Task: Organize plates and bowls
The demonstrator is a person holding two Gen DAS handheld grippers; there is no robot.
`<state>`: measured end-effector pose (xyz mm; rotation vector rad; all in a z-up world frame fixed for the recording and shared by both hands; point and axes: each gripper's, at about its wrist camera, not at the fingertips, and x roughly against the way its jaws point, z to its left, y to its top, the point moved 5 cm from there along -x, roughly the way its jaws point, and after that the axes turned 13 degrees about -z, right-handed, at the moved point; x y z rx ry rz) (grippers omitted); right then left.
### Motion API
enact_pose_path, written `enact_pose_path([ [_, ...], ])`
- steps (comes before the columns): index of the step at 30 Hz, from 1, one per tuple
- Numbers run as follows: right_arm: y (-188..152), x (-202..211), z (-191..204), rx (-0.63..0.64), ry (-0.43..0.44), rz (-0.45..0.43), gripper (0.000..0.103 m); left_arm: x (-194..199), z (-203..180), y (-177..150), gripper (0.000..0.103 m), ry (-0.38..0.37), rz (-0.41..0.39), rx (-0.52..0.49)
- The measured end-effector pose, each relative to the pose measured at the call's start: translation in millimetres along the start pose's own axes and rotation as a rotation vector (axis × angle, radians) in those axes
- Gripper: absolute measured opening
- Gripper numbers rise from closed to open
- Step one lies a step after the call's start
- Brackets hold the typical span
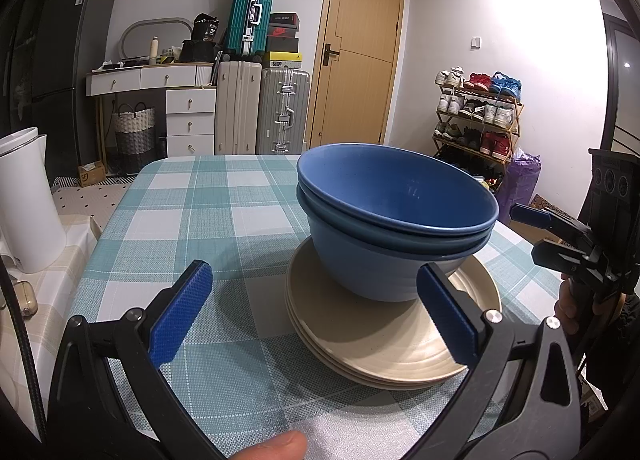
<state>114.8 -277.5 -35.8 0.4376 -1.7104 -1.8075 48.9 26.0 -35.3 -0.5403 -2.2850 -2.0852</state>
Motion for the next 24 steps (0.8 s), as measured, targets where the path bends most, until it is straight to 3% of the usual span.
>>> enact_pose_path([
  [24,0.3,0.2,0.3,0.001,-0.001,0.0,0.102,-2.1,2.7,-1.7,0.102,0.008,-0.003,-0.002],
])
